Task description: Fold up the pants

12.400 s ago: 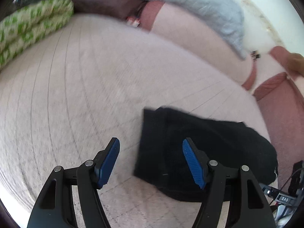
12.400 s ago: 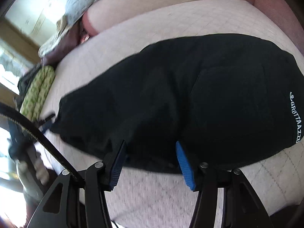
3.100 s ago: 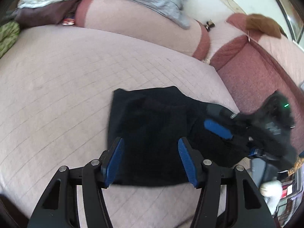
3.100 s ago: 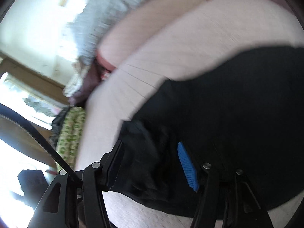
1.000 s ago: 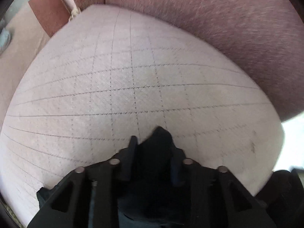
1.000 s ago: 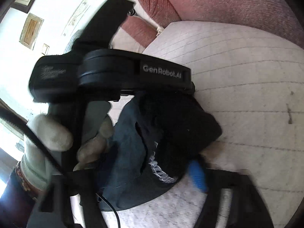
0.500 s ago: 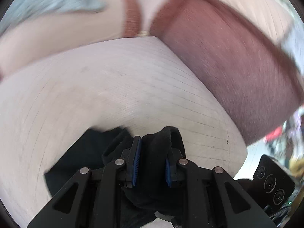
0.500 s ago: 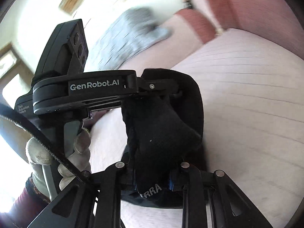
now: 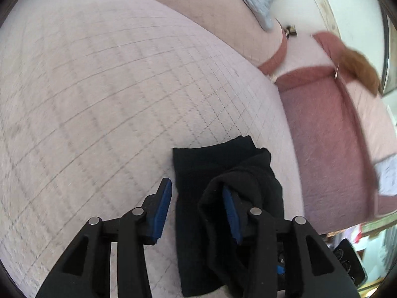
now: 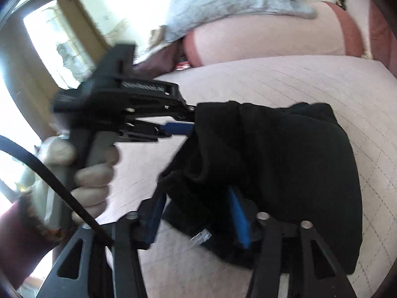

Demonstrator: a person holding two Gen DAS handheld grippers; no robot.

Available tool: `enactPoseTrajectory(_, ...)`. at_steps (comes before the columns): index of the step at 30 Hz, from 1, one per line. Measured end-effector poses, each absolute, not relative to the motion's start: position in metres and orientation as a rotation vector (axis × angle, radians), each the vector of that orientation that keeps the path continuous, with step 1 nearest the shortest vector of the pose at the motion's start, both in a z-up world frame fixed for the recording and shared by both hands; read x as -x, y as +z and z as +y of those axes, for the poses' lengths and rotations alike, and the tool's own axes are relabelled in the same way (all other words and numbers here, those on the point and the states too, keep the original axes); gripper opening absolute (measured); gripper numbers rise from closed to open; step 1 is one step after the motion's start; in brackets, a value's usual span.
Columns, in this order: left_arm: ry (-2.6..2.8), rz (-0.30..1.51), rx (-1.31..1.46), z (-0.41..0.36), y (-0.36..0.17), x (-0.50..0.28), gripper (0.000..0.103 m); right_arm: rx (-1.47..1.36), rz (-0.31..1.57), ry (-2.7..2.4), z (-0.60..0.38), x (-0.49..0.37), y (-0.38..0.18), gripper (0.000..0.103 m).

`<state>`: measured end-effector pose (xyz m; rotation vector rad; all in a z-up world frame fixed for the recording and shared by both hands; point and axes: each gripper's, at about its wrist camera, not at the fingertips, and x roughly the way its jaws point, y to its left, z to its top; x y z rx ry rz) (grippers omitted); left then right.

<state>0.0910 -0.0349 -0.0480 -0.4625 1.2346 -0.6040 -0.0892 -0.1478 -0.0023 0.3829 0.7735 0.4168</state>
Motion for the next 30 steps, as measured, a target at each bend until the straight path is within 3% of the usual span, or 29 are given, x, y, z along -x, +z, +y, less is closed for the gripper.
enactPoseTrajectory(8,-0.565,1.162,0.576,0.009,-0.020,-0.080,0.045,-0.583,0.688,0.439,-0.195,0.102,0.018,0.069)
enactPoseTrajectory(10,-0.640,1.123,0.580,-0.006,0.003,-0.068,0.045,-0.643,0.668,0.362,-0.220,0.102,0.014,0.069)
enactPoseTrajectory(14,-0.733,1.078,0.458,-0.063,0.029,-0.048,0.056,-0.768,0.667,0.249,-0.259,0.099,0.000,0.070)
enactPoseTrajectory(20,-0.624,1.140,0.292,-0.102,-0.012,-0.049,0.056,-0.824,0.673,0.160,-0.278,0.098,-0.010,0.070)
enactPoseTrajectory(26,-0.487,1.146,0.176,-0.078,-0.042,-0.038,0.054,-0.849,0.675,0.142,-0.291,0.099,-0.014,0.073)
enactPoseTrajectory(30,-0.491,1.190,0.258,-0.058,-0.062,-0.031,0.058,-0.834,0.699,0.141,-0.289,0.096,-0.017,0.073)
